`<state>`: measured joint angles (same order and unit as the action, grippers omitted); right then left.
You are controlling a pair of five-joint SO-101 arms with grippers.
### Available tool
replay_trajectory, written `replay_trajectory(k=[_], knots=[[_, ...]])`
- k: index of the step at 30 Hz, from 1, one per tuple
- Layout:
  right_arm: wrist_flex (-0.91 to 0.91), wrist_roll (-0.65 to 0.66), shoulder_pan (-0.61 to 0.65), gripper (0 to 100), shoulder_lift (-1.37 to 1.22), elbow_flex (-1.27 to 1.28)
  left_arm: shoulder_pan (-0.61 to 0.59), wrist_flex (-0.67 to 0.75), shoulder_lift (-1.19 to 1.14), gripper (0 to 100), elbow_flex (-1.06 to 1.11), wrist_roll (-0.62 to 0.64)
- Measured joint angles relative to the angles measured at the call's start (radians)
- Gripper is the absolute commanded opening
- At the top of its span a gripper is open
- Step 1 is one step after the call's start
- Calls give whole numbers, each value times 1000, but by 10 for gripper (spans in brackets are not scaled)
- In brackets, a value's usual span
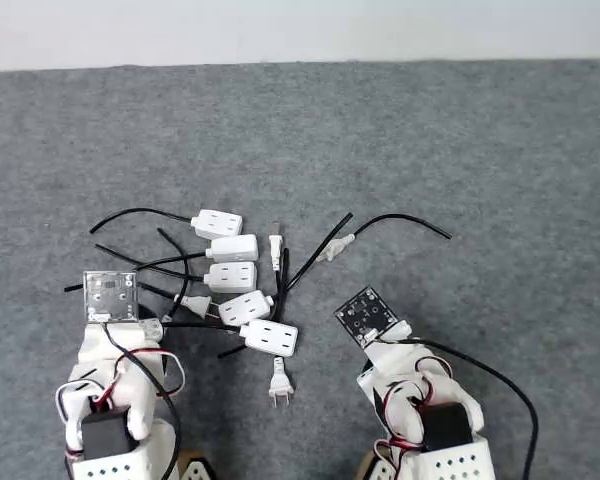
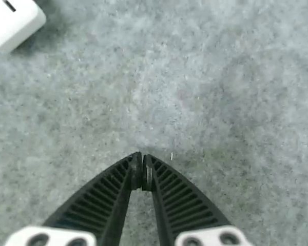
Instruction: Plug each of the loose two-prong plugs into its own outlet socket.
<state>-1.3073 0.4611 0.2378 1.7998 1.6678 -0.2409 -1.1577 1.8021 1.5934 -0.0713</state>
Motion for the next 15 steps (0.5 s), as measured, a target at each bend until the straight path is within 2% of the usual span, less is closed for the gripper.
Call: replay_trajectory(k=[6,11,15], knots=[[132,87,-63,13,0,0,0,-51,0,32,-100,3],[175,-80,-229,11,0,-68,-17,-86,-31,78,-126,11],[152,-141,-244,11,0,-180,-32,-86,-167,80,-189,11]])
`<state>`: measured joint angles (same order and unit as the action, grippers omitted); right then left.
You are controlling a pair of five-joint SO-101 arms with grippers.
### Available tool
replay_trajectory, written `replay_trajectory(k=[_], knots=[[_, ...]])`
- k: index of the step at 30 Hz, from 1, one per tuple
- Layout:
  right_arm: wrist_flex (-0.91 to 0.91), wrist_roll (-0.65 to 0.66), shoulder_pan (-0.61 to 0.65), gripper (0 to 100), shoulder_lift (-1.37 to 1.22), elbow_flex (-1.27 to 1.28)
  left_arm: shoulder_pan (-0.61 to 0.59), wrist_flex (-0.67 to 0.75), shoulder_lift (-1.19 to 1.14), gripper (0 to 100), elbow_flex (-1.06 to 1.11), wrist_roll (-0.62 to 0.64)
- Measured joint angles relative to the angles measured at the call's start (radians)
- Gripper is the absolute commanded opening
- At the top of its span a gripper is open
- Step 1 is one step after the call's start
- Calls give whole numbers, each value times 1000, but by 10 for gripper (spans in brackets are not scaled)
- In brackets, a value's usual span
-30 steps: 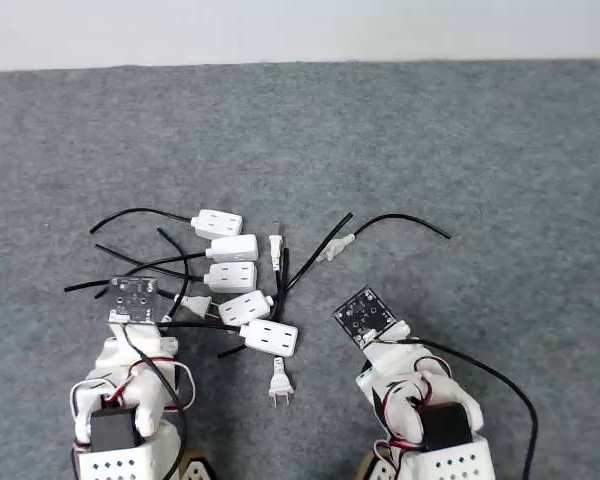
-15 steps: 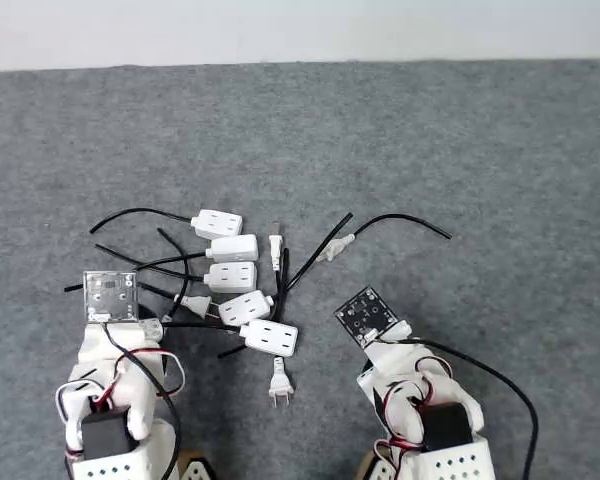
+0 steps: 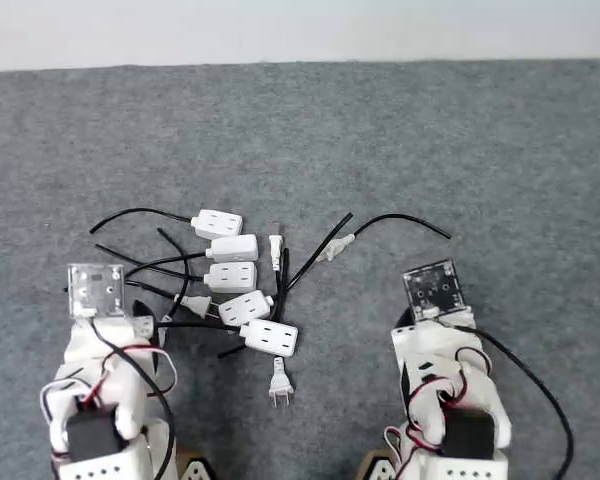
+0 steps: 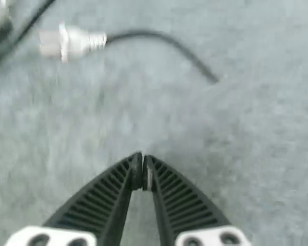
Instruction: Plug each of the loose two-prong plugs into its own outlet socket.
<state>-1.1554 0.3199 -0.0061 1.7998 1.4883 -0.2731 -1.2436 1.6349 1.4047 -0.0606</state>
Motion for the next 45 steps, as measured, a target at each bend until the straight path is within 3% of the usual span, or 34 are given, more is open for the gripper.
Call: replay_trajectory(k=[8,15,19,24,26,29,35,45], knots=[[60,-32,28,15,-440,-222,17,0,-353,83,-287,69],[373,-86,28,15,-1063,-288,288,40,-608,84,-336,384],[396,-66,31,15,-1295,-356,443,114,-644,115,-334,545],[396,-60,31,15,-1352,-388,565,126,-654,318,-334,669],[396,-60,31,15,-1356,-390,603,126,-654,355,-325,750],[396,-60,31,15,-1364,-390,666,124,-655,355,-319,806],[396,-57,31,15,-1367,-390,677,126,-687,355,-265,833],[396,-54,31,15,-1367,-390,675,173,-1069,355,-324,838]])
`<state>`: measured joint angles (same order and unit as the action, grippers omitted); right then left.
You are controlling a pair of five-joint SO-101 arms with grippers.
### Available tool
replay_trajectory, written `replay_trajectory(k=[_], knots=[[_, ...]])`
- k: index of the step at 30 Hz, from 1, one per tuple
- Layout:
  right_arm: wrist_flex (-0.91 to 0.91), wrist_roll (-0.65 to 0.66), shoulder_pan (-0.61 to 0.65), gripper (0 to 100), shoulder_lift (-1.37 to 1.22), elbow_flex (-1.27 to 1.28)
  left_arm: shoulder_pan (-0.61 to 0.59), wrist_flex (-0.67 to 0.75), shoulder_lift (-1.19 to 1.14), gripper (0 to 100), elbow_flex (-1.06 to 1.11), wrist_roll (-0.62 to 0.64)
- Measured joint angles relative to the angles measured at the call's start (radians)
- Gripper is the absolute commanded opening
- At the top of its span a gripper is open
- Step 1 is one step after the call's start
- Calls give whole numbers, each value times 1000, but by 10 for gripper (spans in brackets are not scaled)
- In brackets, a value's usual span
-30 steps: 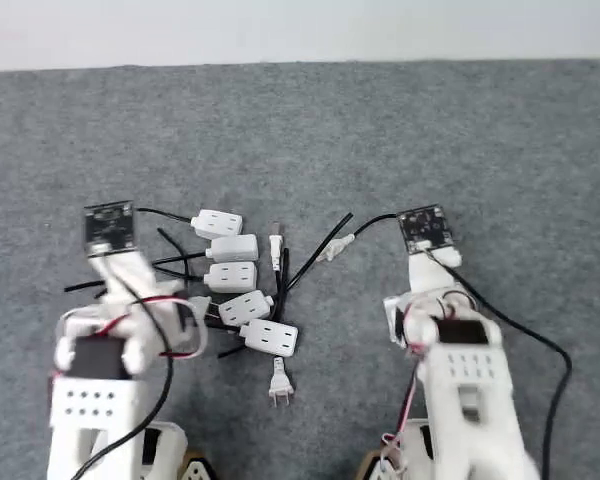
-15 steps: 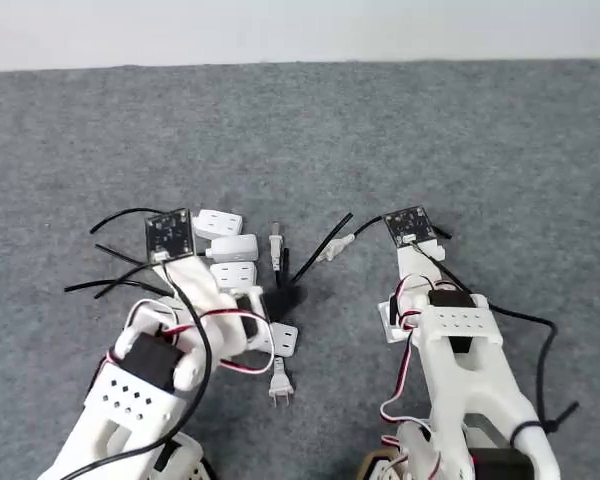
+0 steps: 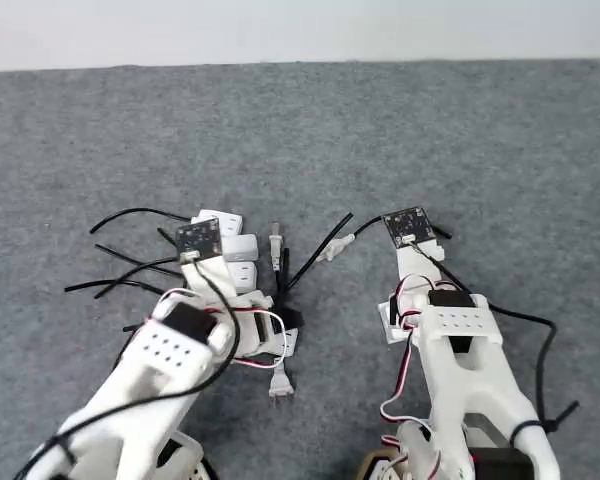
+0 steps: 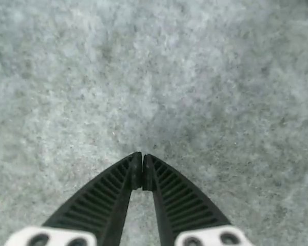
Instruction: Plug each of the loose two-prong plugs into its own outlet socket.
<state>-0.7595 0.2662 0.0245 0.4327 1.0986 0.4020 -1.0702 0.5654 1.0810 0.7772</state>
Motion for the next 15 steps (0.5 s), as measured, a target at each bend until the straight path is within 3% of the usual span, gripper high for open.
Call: replay_trajectory(k=[10,15], knots=[[12,28,0,15,0,0,0,64,-133,336,-9,-26],[26,38,2,15,0,0,68,172,-133,94,55,-92]])
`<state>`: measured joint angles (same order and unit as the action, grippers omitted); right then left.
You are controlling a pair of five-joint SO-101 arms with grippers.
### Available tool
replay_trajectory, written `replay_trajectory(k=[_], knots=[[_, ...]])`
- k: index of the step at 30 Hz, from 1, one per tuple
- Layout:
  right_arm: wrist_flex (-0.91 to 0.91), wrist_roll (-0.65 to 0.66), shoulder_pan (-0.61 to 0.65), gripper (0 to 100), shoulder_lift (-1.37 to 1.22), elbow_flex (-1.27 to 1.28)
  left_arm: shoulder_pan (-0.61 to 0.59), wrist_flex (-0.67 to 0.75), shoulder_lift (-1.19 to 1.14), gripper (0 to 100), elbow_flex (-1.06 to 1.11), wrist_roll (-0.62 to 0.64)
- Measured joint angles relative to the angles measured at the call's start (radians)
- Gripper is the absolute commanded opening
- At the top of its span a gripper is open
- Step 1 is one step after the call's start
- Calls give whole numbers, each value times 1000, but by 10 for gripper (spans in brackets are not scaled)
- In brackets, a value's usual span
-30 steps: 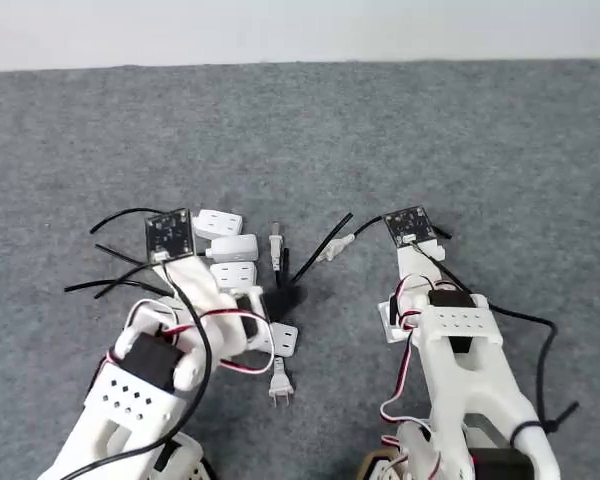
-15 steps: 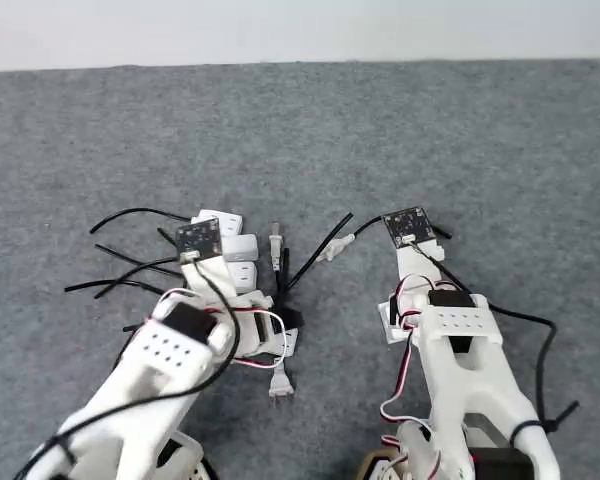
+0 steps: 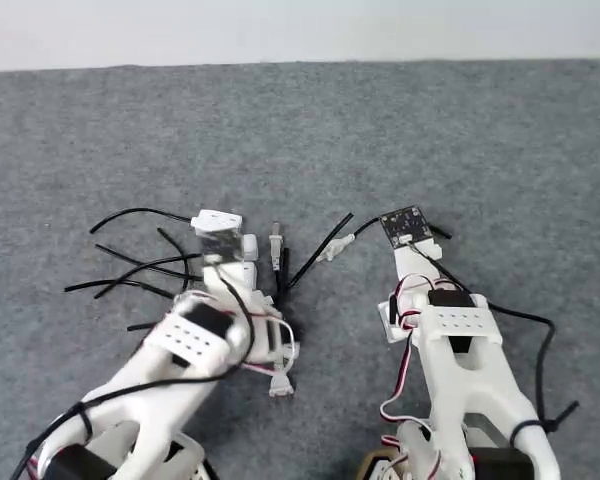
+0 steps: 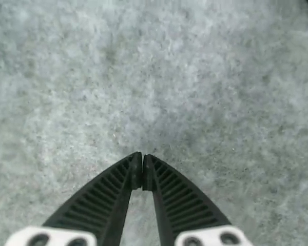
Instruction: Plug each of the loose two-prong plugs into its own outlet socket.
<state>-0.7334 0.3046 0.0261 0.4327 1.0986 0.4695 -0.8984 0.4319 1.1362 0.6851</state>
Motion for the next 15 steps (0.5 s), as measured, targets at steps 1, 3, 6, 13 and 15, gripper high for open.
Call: replay_trajectory(k=[1,3,6,13,15], knots=[[8,0,0,15,0,0,25,21,0,28,14,-21],[8,2,0,15,0,0,61,61,17,25,12,-60],[8,3,-2,15,0,0,106,94,21,22,6,-98],[8,3,0,15,0,0,124,54,23,12,-41,-262],[8,3,0,15,0,0,124,44,23,12,-44,-359]])
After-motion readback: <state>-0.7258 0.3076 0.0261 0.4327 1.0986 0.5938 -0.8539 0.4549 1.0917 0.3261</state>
